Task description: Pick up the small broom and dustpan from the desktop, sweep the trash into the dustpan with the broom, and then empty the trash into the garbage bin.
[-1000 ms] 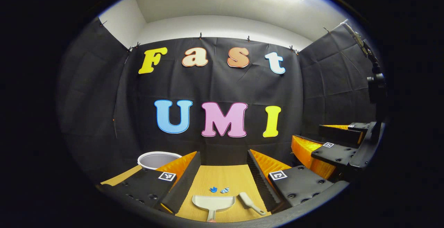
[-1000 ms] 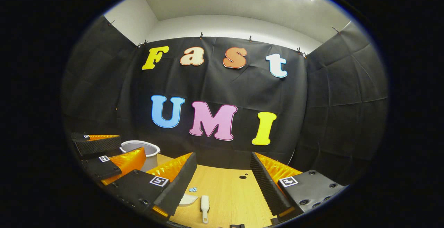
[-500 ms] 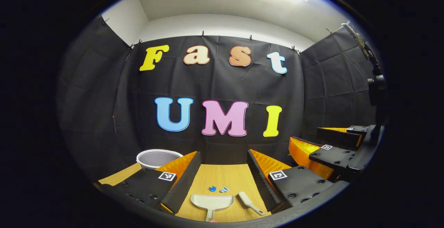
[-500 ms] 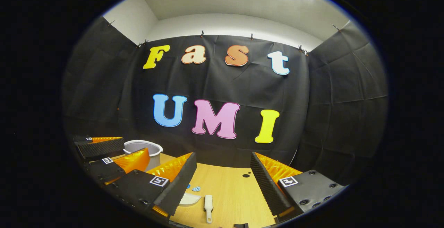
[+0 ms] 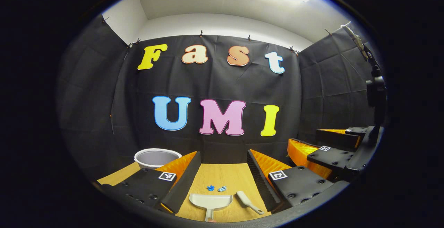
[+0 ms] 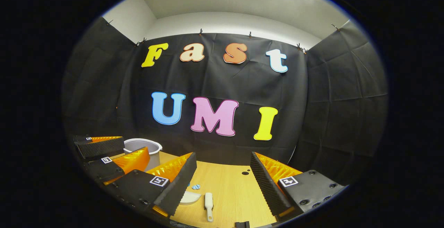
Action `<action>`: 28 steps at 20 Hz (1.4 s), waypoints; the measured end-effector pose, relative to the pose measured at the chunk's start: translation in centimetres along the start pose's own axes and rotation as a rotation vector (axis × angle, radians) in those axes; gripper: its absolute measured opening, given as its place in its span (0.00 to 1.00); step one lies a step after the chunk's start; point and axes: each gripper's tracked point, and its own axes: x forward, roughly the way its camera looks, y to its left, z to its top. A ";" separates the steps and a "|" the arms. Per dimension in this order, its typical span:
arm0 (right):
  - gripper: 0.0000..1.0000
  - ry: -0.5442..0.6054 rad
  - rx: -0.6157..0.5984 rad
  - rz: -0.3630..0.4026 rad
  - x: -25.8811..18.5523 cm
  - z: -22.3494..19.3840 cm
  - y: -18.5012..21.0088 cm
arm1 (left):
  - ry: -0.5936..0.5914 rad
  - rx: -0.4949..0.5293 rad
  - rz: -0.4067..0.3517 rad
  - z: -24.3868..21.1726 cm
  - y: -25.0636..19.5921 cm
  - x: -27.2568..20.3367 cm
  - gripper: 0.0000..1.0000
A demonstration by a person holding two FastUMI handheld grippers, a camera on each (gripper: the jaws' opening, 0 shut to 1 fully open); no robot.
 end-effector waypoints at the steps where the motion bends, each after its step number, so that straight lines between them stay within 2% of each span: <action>1: 0.99 0.001 0.003 0.001 0.0 0.0 0.1 | -0.003 0.001 0.000 0.1 0.1 0.0 0.80; 5: 0.99 0.001 0.002 0.010 -0.1 -0.1 0.8 | 0.002 -0.006 0.001 -0.2 0.5 -0.2 0.80; 6: 0.96 0.002 0.001 0.011 -0.1 -0.1 0.9 | 0.004 -0.009 0.003 -0.1 0.7 -0.2 0.80; 8: 0.99 0.007 0.005 0.015 0.0 -0.2 1.2 | 0.005 -0.013 0.010 -0.2 1.0 -0.3 0.80; 10: 0.99 0.011 0.006 0.016 0.1 -0.4 1.5 | 0.003 -0.014 0.013 -0.2 1.2 -0.3 0.80; 11: 0.96 0.014 0.005 0.016 0.1 -0.5 1.6 | 0.004 -0.011 0.014 -0.3 1.4 -0.3 0.80; 12: 0.99 0.017 0.003 0.016 0.2 -0.6 1.6 | 0.006 -0.010 0.014 -0.4 1.4 -0.2 0.80; 17: 0.99 0.033 0.011 0.008 0.8 -1.2 1.7 | 0.035 -0.036 0.016 -1.7 2.0 0.6 0.81; 21: 0.99 0.071 0.024 0.006 1.6 -2.6 1.9 | 0.061 -0.028 0.034 -2.9 3.2 1.1 0.80; 22: 0.96 0.080 0.027 0.004 1.8 -3.0 1.9 | 0.071 -0.025 0.036 -3.3 3.4 1.2 0.80; 23: 0.99 0.090 0.030 0.001 2.0 -3.3 1.9 | 0.082 -0.028 0.036 -3.8 3.5 1.5 0.80; 28: 0.96 0.143 0.045 -0.016 3.3 -5.1 1.8 | 0.138 -0.057 0.017 -5.6 3.5 2.8 0.80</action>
